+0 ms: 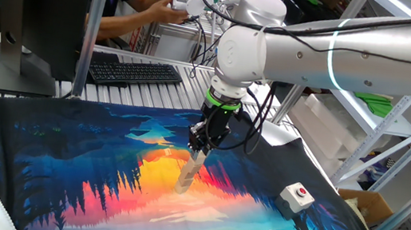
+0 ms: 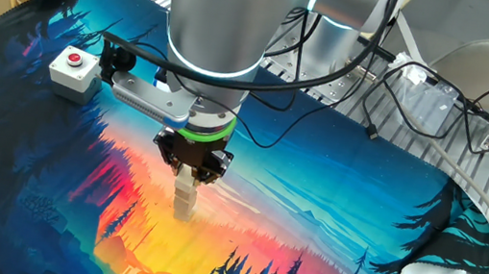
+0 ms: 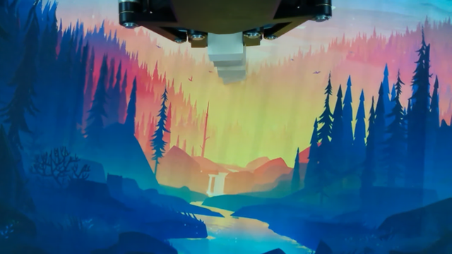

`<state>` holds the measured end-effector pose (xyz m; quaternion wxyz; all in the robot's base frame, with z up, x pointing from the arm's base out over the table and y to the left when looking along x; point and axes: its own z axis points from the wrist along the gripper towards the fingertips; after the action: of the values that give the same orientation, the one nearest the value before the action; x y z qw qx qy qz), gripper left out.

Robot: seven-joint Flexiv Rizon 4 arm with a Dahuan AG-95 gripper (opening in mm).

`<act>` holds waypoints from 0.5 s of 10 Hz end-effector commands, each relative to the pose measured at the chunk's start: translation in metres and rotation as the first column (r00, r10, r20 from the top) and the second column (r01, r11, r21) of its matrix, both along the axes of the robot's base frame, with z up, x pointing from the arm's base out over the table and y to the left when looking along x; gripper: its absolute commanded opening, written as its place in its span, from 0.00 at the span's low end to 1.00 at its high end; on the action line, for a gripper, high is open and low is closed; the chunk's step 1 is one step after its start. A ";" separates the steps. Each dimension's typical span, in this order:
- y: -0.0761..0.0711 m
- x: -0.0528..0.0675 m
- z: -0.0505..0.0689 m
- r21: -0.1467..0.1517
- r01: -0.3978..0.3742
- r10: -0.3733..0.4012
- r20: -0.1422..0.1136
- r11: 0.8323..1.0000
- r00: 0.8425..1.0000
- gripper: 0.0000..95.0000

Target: Stack the blocks in a vertical line of five

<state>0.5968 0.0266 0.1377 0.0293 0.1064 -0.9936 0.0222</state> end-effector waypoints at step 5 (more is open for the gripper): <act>0.000 0.000 -0.001 -0.002 0.036 -0.036 0.000 0.999 0.999 0.20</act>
<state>0.5971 0.0270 0.1377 0.0301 0.0886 -0.9954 0.0223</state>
